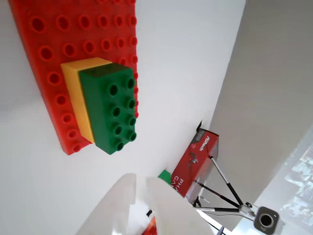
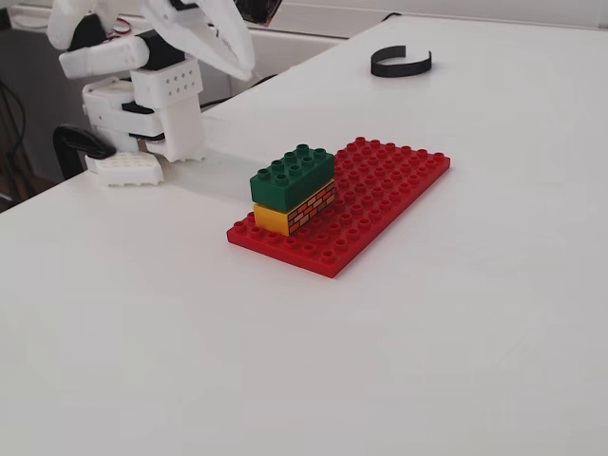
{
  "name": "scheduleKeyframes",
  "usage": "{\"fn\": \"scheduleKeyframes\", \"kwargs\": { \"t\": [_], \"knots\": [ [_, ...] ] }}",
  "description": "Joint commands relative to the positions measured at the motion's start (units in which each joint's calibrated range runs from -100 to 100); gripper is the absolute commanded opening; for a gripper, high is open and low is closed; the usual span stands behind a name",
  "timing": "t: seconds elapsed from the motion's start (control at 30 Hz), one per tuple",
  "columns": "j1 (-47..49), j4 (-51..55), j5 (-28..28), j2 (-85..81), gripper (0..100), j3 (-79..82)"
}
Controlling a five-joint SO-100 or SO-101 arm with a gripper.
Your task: Grab the loose lego brick and stack it on top of the fixed one.
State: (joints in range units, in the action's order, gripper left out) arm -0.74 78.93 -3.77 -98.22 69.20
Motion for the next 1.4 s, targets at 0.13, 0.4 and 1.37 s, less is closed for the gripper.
{"fn": "scheduleKeyframes", "kwargs": {
  "t": [0.13,0.4,1.37],
  "knots": [
    [-0.4,-1.2,0.2,-1.4,1,18.1],
    [-4.7,-4.1,0.3,-1.3,1,23.8],
    [-5.6,-4.1,0.3,-1.2,1,23.6]
  ]
}}
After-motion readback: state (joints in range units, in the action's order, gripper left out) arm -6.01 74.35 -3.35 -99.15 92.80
